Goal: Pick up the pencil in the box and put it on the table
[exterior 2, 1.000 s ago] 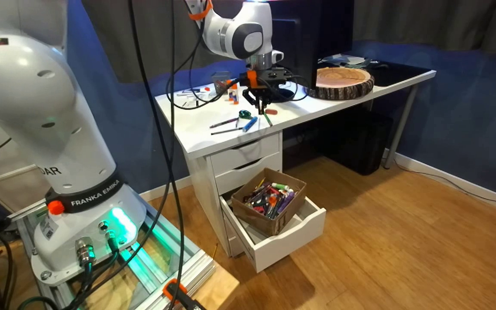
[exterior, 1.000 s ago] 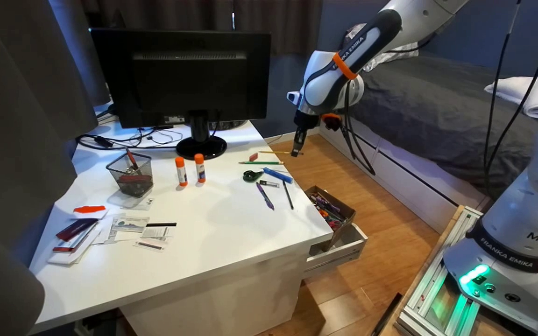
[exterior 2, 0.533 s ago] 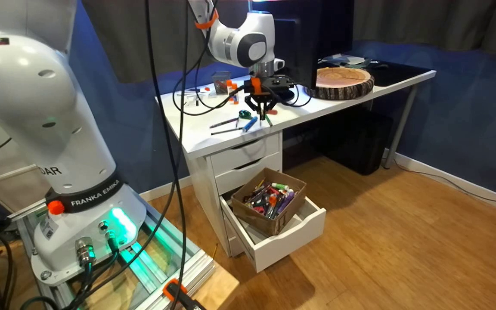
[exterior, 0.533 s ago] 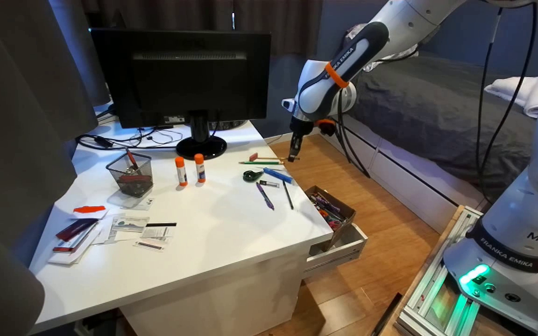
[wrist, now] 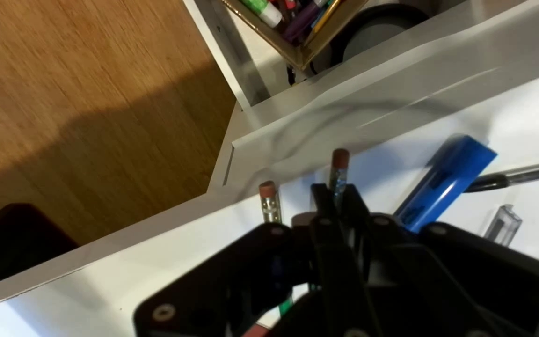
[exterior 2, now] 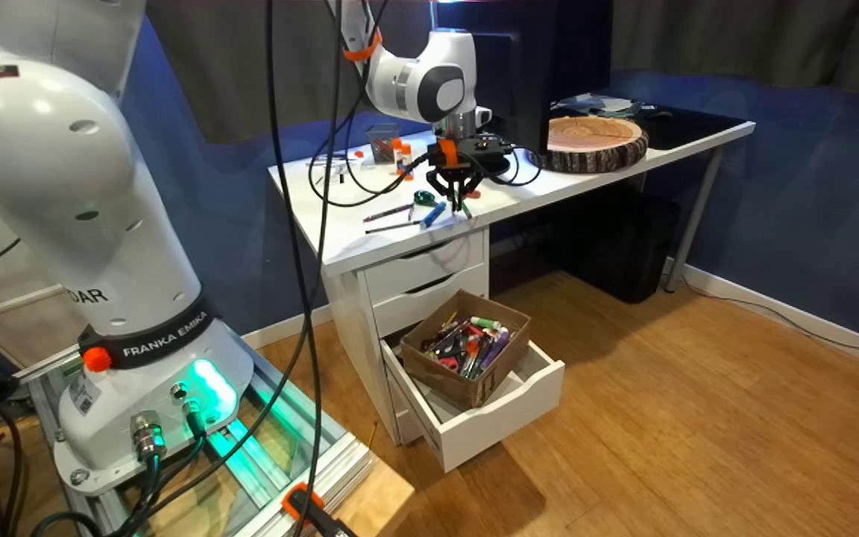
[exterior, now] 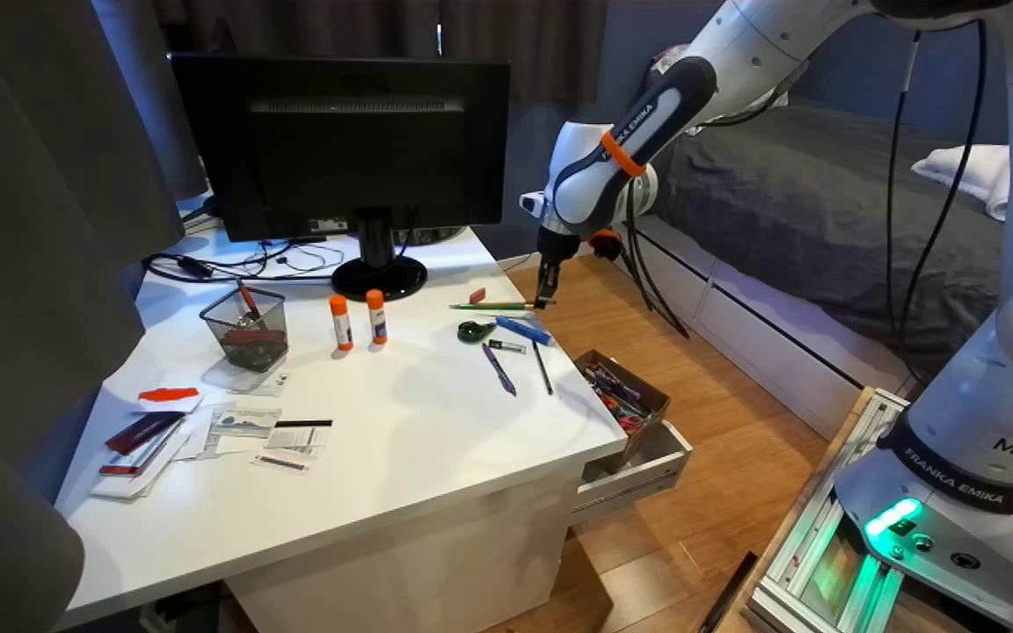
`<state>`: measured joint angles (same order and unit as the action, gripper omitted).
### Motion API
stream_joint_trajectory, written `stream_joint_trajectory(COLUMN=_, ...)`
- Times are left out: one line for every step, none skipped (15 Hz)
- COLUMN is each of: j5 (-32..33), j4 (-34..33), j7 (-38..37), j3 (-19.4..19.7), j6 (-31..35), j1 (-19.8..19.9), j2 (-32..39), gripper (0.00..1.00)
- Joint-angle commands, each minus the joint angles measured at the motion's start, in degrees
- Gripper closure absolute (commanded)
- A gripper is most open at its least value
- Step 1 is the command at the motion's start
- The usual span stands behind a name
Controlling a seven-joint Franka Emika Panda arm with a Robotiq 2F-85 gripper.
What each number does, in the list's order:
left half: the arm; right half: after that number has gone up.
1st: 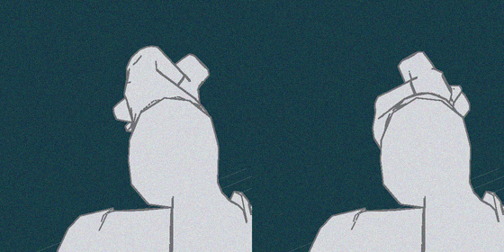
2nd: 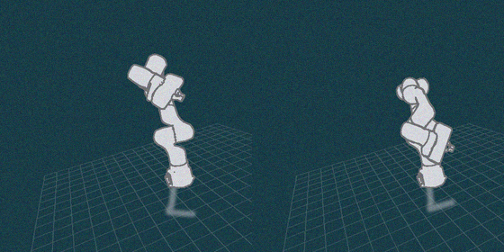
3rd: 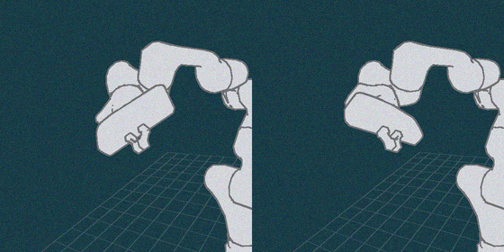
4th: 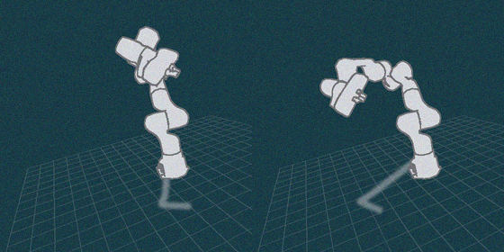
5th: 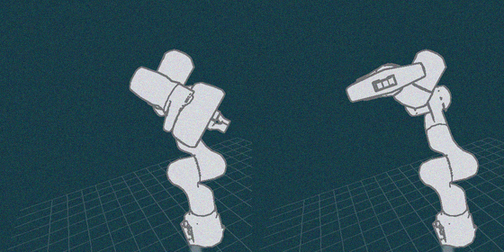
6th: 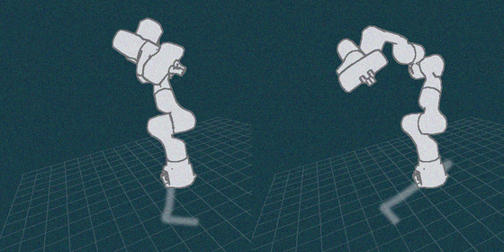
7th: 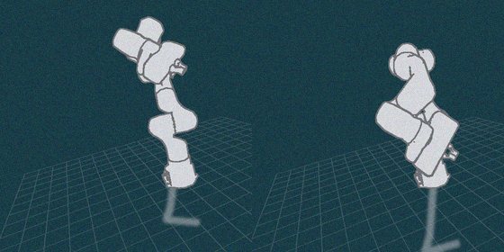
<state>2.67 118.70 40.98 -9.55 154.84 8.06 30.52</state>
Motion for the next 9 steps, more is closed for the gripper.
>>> stream_joint_trajectory(j5=2.18, j4=-2.66, j7=-0.25, j3=0.79, j6=0.29, j1=-1.40, j2=2.12, gripper=0.98)
stream_joint_trajectory(j5=2.49, j4=-3.05, j7=-0.30, j3=0.85, j6=0.39, j1=-1.62, j2=2.57, gripper=0.98)
stream_joint_trajectory(j5=2.57, j4=-3.51, j7=-0.23, j3=0.74, j6=0.45, j1=-1.64, j2=3.00, gripper=0.98)
stream_joint_trajectory(j5=2.51, j4=-3.89, j7=-0.16, j3=0.56, j6=0.59, j1=-1.60, j2=3.43, gripper=0.98)
stream_joint_trajectory(j5=2.62, j4=-4.20, j7=-0.34, j3=0.64, j6=1.09, j1=-1.77, j2=3.81, gripper=0.98)
stream_joint_trajectory(j5=2.76, j4=-4.40, j7=-0.40, j3=0.67, j6=1.53, j1=-1.86, j2=4.10, gripper=0.98)
stream_joint_trajectory(j5=2.62, j4=-4.55, j7=-0.20, j3=0.38, j6=1.73, j1=-1.68, j2=4.31, gripper=0.89)
stream_joint_trajectory(j5=2.48, j4=-4.59, j7=-0.09, j3=0.16, j6=2.11, j1=-1.49, j2=4.38, gripper=0.65)
stream_joint_trajectory(j5=2.33, j4=-4.39, j7=0.10, j3=-0.10, j6=2.51, j1=-1.25, j2=4.22, gripper=0.64)
